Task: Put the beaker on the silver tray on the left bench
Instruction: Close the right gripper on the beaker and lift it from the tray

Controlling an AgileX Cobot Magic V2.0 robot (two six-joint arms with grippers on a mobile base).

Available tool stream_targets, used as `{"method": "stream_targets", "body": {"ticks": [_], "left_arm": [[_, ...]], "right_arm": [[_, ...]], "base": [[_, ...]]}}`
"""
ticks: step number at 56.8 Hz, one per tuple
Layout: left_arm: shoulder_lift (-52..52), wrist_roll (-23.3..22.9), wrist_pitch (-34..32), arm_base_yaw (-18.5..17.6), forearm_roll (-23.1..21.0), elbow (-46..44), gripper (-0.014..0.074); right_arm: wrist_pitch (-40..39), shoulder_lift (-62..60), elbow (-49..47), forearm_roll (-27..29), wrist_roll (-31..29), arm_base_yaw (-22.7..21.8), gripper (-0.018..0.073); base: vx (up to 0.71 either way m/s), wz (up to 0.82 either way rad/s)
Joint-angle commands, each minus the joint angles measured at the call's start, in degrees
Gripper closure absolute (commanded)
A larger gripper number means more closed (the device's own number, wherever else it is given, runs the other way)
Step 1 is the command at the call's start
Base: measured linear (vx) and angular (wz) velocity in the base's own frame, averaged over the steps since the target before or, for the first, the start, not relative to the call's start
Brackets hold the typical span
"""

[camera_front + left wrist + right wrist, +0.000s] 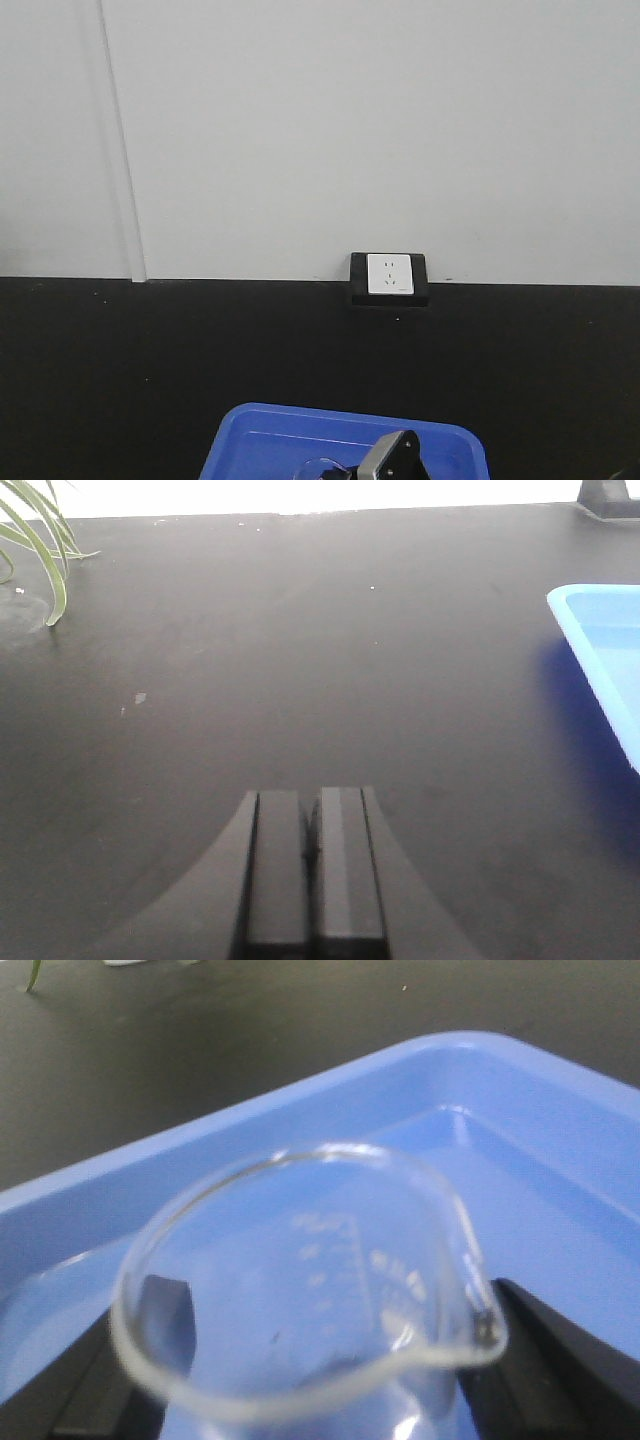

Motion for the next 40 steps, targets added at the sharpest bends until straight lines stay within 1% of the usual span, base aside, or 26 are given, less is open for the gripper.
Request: {"method": "stream_targets", "body": {"ticks": [1, 5, 9, 12, 13, 15, 16, 19, 25, 30, 36, 40], "left_arm": [[-0.9, -0.18, -4.48, -0.36, -0.09, 1.59, 0.0595], [-0.9, -0.18, -4.48, -0.36, -0.09, 1.59, 0.0595], [-0.9, -0.18, -4.48, -0.36, -0.09, 1.59, 0.0595], [-0.9, -0.18, -4.48, -0.36, -0.09, 1.59, 0.0595], [-0.9, -0.18, -4.48, -0.36, -0.09, 1.59, 0.0595], [-0.9, -0.18, -4.48, -0.36, -0.09, 1.59, 0.0595], [-0.9, -0.18, -4.48, -0.36, -0.09, 1.59, 0.0595], [-0.9, -0.18, -4.48, -0.36, -0.09, 1.59, 0.0595], [-0.9, -0.18, -4.48, -0.36, -0.09, 1.59, 0.0595], [-0.9, -0.18, -4.48, -0.36, -0.09, 1.59, 0.0595], [-0.9, -0.18, -4.48, -0.36, -0.09, 1.59, 0.0595], [-0.9, -0.18, -4.48, -0.36, -0.09, 1.59, 0.0595]], "right_arm": [[-3.69, -1.63, -2.91, 5.09, -0.68, 0.94, 0.0032], [-3.64, -0.99, -3.83, 6.39, -0.63, 1.5, 0.0085], [-3.36, -0.81, -4.23, 7.48, -0.26, 1.68, 0.0184], [-3.23, -0.87, -4.23, 8.39, -0.12, 1.74, 0.0292], [-3.23, -0.92, -4.23, 8.54, -0.12, 1.74, 0.0343], [-3.23, -0.92, -4.23, 8.53, -0.12, 1.74, 0.0414], [-3.32, -1.1, -4.23, 8.53, 0.0, 1.74, 0.047], [-2.95, -1.42, -4.23, 8.39, 0.89, 1.74, 0.0577], [-0.82, -3.46, -4.23, 8.29, 5.74, 1.48, 0.0571], [2.48, -6.79, -4.23, 6.82, 10.89, 0.82, 0.0566], [10.28, -12.32, -4.17, 3.44, 16.76, -0.48, 0.0566], [16.99, -17.62, -4.17, -0.26, 21.4, -1.32, 0.0566]], "base": [[0.0, 0.0], [0.0, 0.0], [0.0, 0.0], [0.0, 0.0], [0.0, 0.0], [0.0, 0.0], [0.0, 0.0], [0.0, 0.0], [0.0, 0.0], [0.0, 0.0], [0.0, 0.0], [0.0, 0.0]]}}
